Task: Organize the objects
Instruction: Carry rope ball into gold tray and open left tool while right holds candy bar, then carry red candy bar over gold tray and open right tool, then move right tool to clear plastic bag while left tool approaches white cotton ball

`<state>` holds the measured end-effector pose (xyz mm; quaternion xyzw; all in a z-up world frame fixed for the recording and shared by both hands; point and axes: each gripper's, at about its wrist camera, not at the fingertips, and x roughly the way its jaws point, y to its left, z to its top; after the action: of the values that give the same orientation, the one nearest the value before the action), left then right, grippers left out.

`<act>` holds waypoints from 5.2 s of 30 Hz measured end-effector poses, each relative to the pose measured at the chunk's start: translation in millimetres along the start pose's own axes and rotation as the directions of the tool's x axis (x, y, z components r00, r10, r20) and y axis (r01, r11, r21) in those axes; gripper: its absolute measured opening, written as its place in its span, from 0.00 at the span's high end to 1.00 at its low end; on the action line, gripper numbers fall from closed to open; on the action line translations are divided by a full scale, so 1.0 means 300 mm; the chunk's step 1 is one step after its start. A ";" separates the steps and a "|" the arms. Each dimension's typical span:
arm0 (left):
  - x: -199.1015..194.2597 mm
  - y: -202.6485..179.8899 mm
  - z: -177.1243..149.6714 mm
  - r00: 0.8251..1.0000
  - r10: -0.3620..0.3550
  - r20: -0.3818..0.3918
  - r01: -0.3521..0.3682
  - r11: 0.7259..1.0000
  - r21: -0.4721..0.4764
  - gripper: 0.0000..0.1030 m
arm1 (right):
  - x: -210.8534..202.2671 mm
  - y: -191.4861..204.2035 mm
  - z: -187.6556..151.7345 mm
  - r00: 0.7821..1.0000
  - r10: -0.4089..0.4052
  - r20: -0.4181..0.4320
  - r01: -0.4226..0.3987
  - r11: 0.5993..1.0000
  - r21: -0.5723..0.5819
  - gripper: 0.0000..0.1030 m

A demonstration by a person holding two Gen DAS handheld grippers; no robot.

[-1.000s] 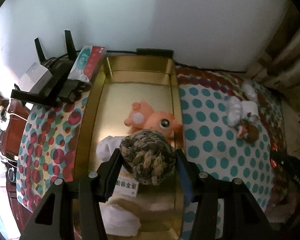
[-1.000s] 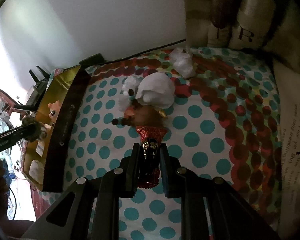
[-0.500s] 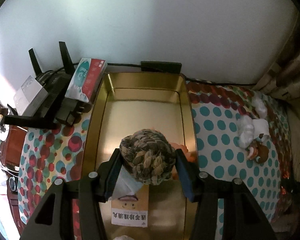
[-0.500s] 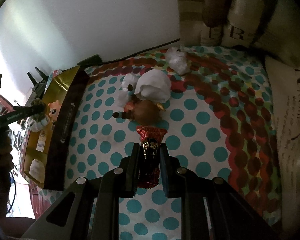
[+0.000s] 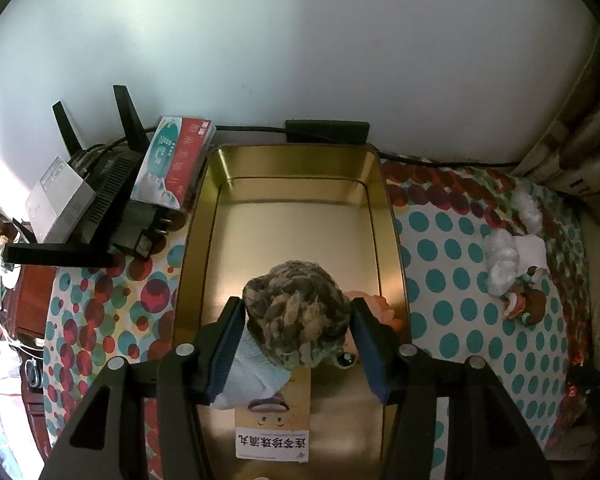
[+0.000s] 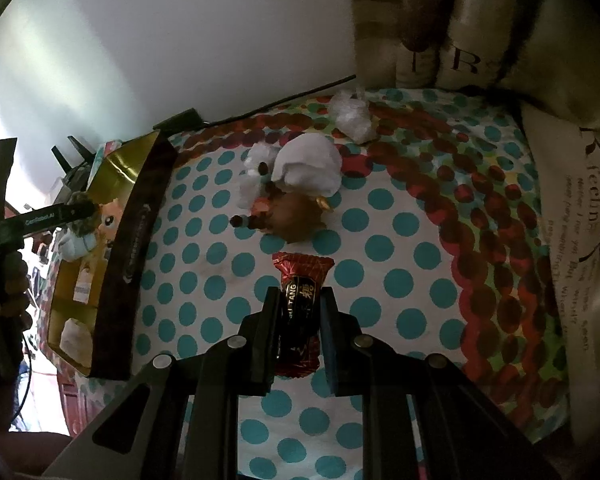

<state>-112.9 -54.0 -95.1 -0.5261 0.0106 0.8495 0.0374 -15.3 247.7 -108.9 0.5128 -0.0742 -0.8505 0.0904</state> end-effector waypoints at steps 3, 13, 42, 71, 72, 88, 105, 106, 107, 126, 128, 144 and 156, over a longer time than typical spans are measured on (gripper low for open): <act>-0.015 0.003 0.003 1.000 -0.011 0.005 0.011 1.000 0.002 0.45 | -0.001 0.013 -0.001 1.000 0.001 0.003 -0.001 1.000 -0.006 0.83; -0.080 0.031 0.005 0.999 -0.015 0.038 0.015 1.000 -0.003 0.44 | -0.002 0.049 -0.008 1.000 0.009 0.004 -0.009 1.000 -0.021 0.83; -0.252 0.330 -0.219 0.998 0.037 0.045 -0.027 0.980 -0.198 0.44 | 0.064 0.557 0.042 0.976 0.201 -0.082 -0.217 0.885 -0.411 0.83; -0.291 0.456 -0.273 0.998 0.064 0.029 -0.053 0.958 -0.281 0.44 | 0.225 0.866 -0.011 0.935 0.271 -0.231 -0.354 0.776 -0.522 0.79; -0.292 0.449 -0.268 0.998 0.061 0.031 -0.050 0.960 -0.277 0.44 | 0.223 0.863 -0.009 0.935 0.273 -0.227 -0.354 0.777 -0.521 0.77; -0.277 0.155 -0.152 0.996 -0.045 0.072 0.055 0.989 -0.138 0.44 | 0.068 0.488 0.111 0.967 0.252 -0.035 -0.249 0.910 -0.332 0.66; -0.183 -0.337 -0.105 0.995 -0.101 0.018 0.101 0.995 0.024 0.44 | 0.083 -0.028 0.296 0.993 0.065 0.102 -0.051 0.988 -0.143 0.65; -0.184 -0.354 -0.108 0.995 -0.095 0.017 0.094 0.995 0.023 0.44 | 0.104 -0.052 0.318 0.993 0.057 0.101 -0.042 0.988 -0.147 0.65; -0.184 -0.366 -0.111 0.996 -0.091 0.015 0.090 0.996 0.022 0.44 | 0.123 -0.075 0.336 0.994 0.047 0.099 -0.032 0.989 -0.147 0.65; -0.187 -0.376 -0.186 0.998 0.039 -0.042 -0.044 0.992 -0.119 0.44 | 0.427 -0.182 0.491 0.999 0.049 0.019 -0.045 0.979 -0.200 0.65; -0.186 -0.379 -0.181 0.998 0.043 -0.040 -0.048 0.992 -0.114 0.44 | 0.442 -0.180 0.492 0.999 0.033 0.014 -0.029 0.977 -0.211 0.65; 0.043 -0.492 0.034 0.993 -0.084 -0.079 0.092 0.990 0.110 0.44 | 0.356 -0.203 0.463 0.997 -0.038 0.070 0.053 0.973 -0.226 0.71; 0.169 -0.638 0.132 0.969 -0.187 -0.160 0.225 0.938 0.264 0.44 | 0.218 -0.301 0.394 0.996 -0.038 0.082 0.043 0.998 -0.055 0.70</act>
<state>-156.4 141.8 -118.7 -0.5689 0.0780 0.7940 0.1995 -157.0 324.3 -130.0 0.4763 -0.0432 -0.8741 0.0847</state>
